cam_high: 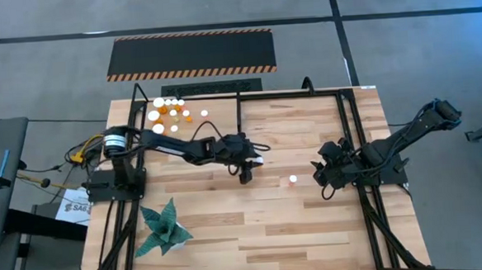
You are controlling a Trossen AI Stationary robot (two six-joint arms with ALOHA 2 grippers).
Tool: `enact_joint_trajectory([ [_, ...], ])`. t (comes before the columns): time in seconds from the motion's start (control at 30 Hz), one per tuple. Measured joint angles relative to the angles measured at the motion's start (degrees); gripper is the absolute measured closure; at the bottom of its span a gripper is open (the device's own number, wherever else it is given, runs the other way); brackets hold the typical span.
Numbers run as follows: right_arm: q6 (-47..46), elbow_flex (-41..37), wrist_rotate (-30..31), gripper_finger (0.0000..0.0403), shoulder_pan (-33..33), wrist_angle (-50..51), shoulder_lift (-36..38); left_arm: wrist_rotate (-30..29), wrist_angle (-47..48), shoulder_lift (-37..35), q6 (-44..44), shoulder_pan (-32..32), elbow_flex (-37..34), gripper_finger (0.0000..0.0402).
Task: Pick and place medicine bottles onto shelf by color
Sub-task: Put the small orange pill bottle aligned with the other orange pill bottle on the shelf
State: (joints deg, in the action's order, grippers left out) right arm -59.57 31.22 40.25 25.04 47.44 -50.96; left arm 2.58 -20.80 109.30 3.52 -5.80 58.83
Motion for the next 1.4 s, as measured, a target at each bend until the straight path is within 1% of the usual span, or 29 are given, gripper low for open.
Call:
enact_joint_trajectory([
  [0.17, 0.01, 0.0, 0.0, 0.0157, -0.07, 0.03, -0.01, -0.23, 9.47, -6.54, -2.5, 0.02, 0.0, 0.0297],
  [0.27, 0.0, 0.0, 0.0, 0.0157, -0.07, -0.13, -0.02, -0.29, 15.02, -9.08, -4.99, 0.0, -0.01, 0.0297],
  [0.33, 0.0, 0.0, 0.0, 0.0157, -0.07, -0.17, 0.0, -0.34, 16.19, -10.52, -4.93, 0.0, -0.86, 0.0297],
  [0.47, 0.02, 0.0, 0.0, 0.0157, -0.07, -0.2, -0.02, -2.14, 15.15, -14.59, -3.64, -0.61, -5.31, 0.0297],
  [0.57, 0.0, 0.0, 0.0, 0.0157, -0.07, -0.2, -0.01, -6.29, 14.5, -19.71, -2.23, -1.73, -10.31, 0.0297],
  [0.7, 0.02, 0.0, 0.0, 0.0157, -0.07, -0.22, -0.02, -9.33, 13.63, -28.4, 0.07, -3.81, -17.3, 0.0297],
  [0.8, 0.02, 0.0, 0.0, 0.0157, -0.07, -0.2, -0.02, -15.23, 14.13, -34.47, 0.69, -4.83, -21.65, 0.0297],
  [0.9, 0.02, 0.0, 0.0, 0.0157, -0.06, -0.2, -0.02, -22.19, 16.25, -38.78, 2.54, -5.59, -24.74, 0.0297],
  [1.03, 0.02, 0.0, 0.0, 0.0157, -0.06, -0.28, 0.0, -28.64, 20.8, -40.59, 8.03, -6.85, -26.75, 0.0297],
  [1.2, 0.02, 0.0, 0.0, 0.0157, -0.04, -0.29, -0.02, -35.82, 20.97, -40.12, 16.14, -8.51, -28.66, 0.0297],
  [1.3, 0.02, 0.0, 0.0, 0.0157, -0.05, -0.32, -0.02, -38.51, 21.13, -39.96, 19.81, -9.11, -29.45, 0.0297],
  [1.4, 0.02, 0.0, 0.0, 0.0157, -0.07, -0.33, -0.02, -39.97, 21.37, -39.98, 23.8, -9.33, -29.94, 0.0297],
])
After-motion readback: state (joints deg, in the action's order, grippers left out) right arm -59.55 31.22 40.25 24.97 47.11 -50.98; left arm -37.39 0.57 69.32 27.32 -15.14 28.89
